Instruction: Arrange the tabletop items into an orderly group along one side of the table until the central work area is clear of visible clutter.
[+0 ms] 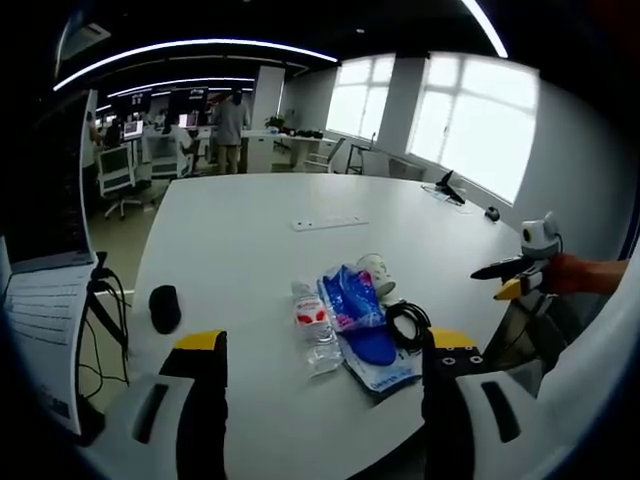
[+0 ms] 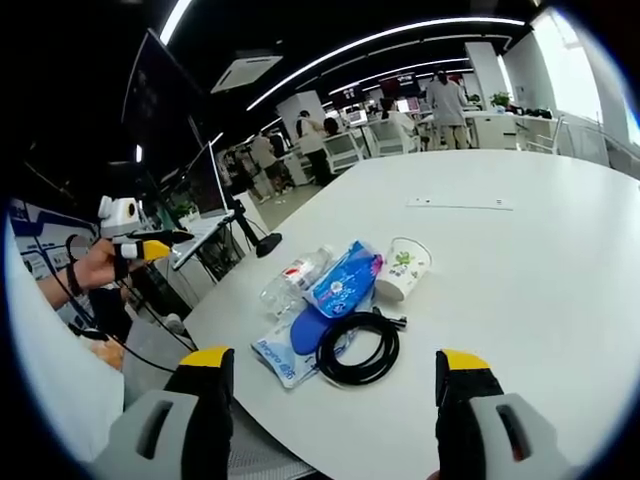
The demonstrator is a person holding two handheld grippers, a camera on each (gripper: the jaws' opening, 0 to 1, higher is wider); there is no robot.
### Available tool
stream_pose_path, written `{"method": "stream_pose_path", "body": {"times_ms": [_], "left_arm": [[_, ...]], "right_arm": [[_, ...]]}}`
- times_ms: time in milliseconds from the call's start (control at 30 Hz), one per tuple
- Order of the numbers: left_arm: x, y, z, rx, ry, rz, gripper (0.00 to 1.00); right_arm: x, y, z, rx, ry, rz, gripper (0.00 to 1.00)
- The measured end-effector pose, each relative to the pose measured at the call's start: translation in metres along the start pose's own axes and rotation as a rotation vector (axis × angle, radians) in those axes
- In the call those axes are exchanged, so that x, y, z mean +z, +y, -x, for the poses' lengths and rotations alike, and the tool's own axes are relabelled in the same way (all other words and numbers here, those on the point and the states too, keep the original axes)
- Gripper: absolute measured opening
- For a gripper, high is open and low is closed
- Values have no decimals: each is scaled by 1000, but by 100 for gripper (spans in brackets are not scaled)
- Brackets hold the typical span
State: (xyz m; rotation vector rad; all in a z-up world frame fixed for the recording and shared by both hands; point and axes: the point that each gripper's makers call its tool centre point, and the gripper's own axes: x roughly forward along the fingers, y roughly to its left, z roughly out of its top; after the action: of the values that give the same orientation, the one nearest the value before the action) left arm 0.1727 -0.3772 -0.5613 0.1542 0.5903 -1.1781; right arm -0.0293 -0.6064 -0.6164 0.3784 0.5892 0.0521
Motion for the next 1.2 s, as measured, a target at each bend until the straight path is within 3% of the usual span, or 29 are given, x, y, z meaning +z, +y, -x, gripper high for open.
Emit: {"method": "stream_pose_path", "body": {"times_ms": [533,900,1200], "left_arm": [[10,-1,-29,-13,-19,32,79],[17,-4,-53,-14,-1,44,77],[10,3,-69,-13,24,50,76]], "right_arm": [[-1,2,-2,3,12,4,85],[-6,3,-3,4,19,-8,84],[-7,1,-2,4,19,-12,84]]}}
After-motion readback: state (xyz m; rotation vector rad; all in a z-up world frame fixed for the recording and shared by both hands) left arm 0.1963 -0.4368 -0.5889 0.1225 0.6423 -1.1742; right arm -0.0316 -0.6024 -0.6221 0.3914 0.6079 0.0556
